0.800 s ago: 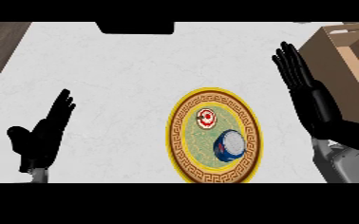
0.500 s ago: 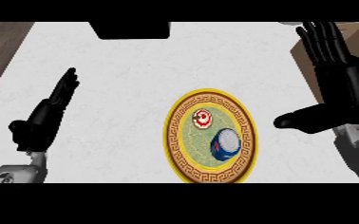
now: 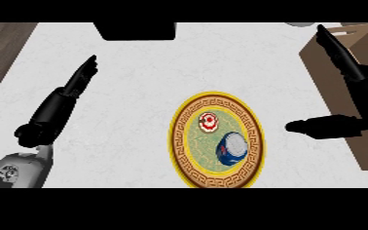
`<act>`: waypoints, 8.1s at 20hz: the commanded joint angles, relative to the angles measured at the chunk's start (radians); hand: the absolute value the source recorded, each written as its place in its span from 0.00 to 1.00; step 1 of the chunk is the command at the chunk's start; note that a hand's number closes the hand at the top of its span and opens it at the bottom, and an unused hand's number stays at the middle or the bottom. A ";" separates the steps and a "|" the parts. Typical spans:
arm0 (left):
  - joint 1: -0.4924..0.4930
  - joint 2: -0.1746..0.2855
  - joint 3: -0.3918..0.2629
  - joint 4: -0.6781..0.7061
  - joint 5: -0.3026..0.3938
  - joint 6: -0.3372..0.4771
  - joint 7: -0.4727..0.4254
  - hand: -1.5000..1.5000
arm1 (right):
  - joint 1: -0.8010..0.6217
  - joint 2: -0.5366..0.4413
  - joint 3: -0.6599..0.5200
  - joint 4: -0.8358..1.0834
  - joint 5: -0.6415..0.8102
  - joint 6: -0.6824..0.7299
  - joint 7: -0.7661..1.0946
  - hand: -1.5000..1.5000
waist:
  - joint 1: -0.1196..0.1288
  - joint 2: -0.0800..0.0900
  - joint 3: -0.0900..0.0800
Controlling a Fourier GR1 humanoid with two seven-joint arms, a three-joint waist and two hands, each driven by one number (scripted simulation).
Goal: Pick the cupcake from the plate and place it in the cardboard box
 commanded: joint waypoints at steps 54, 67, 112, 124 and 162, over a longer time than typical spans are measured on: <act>-0.033 -0.106 0.117 0.047 -0.114 -0.133 -0.020 0.50 | -0.243 0.595 0.446 0.043 0.923 0.763 0.966 0.00 | 0.009 0.000 0.000; -0.066 -0.154 0.144 0.009 -0.128 -0.155 0.035 0.50 | -0.186 0.687 0.388 0.215 1.094 0.737 0.814 0.00 | 0.009 0.000 0.000; -0.044 -0.205 0.153 0.001 -0.190 -0.190 0.013 0.50 | -0.735 0.502 -0.311 0.895 1.283 0.036 0.679 1.00 | 0.020 0.001 0.001; -0.023 -0.203 0.162 0.006 -0.190 -0.201 -0.004 0.50 | -0.747 0.272 -0.527 0.913 1.248 -0.062 0.806 1.00 | 0.016 0.004 0.001; -0.002 -0.200 0.205 0.048 -0.198 -0.200 -0.063 0.50 | -0.592 0.029 -1.147 1.169 0.565 0.175 0.162 0.00 | -0.007 -0.001 0.004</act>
